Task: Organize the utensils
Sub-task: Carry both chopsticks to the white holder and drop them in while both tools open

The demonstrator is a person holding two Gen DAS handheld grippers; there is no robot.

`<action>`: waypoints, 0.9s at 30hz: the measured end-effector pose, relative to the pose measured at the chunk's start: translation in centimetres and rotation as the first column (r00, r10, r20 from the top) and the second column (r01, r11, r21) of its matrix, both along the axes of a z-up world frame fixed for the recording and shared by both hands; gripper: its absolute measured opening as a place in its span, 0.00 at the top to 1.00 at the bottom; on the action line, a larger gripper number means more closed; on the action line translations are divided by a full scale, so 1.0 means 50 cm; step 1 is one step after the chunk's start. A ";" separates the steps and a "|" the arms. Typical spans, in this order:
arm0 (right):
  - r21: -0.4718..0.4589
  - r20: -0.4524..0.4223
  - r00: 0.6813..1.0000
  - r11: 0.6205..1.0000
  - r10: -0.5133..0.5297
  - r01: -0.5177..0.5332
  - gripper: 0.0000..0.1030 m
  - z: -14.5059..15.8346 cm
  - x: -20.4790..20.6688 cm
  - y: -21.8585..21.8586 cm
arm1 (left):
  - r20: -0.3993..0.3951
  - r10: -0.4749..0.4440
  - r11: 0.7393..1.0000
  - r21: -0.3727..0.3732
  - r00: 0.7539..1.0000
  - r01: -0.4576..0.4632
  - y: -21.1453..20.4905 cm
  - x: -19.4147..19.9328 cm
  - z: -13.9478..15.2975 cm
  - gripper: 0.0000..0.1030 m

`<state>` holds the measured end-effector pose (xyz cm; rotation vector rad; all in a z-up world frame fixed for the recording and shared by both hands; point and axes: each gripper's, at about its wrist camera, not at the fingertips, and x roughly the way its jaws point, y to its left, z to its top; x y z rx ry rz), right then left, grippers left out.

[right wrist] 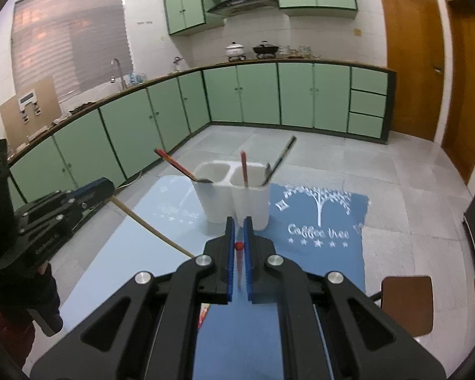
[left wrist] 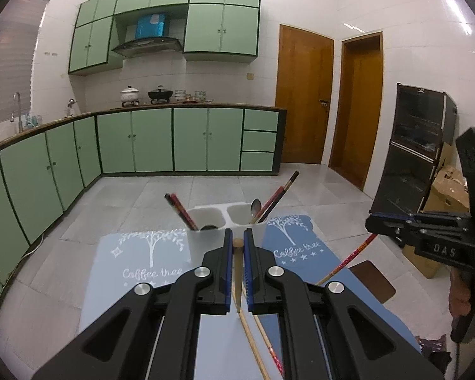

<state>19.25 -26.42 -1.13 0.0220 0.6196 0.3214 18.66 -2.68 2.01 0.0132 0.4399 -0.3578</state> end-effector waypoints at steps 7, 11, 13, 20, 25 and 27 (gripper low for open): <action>0.071 0.049 0.994 0.992 0.099 -0.103 0.95 0.120 0.041 -0.003 | 0.070 -0.029 0.999 -0.038 0.997 0.032 0.020 0.002 0.085 0.94; 0.067 0.130 0.983 0.988 0.131 -0.141 0.95 0.209 0.071 0.009 | 0.157 -0.031 0.999 -0.031 0.987 0.036 0.022 0.013 0.157 0.93; 0.056 0.162 0.978 0.988 0.133 -0.144 0.95 0.241 0.093 0.017 | 0.195 -0.023 1.000 -0.009 0.980 0.025 0.015 0.028 0.183 0.93; 0.061 0.229 0.968 0.991 0.106 -0.123 0.96 0.310 0.215 0.037 | 0.206 -0.027 0.999 0.037 0.978 0.019 -0.011 0.113 0.207 0.93; 0.052 0.214 0.976 0.997 0.049 -0.061 0.95 0.267 0.305 0.036 | 0.150 -0.030 0.999 0.035 0.988 0.026 -0.016 0.180 0.182 0.93; 0.060 0.195 0.980 0.997 0.034 -0.046 0.95 0.241 0.333 0.030 | 0.137 -0.026 0.999 0.036 0.990 0.021 -0.016 0.194 0.166 0.93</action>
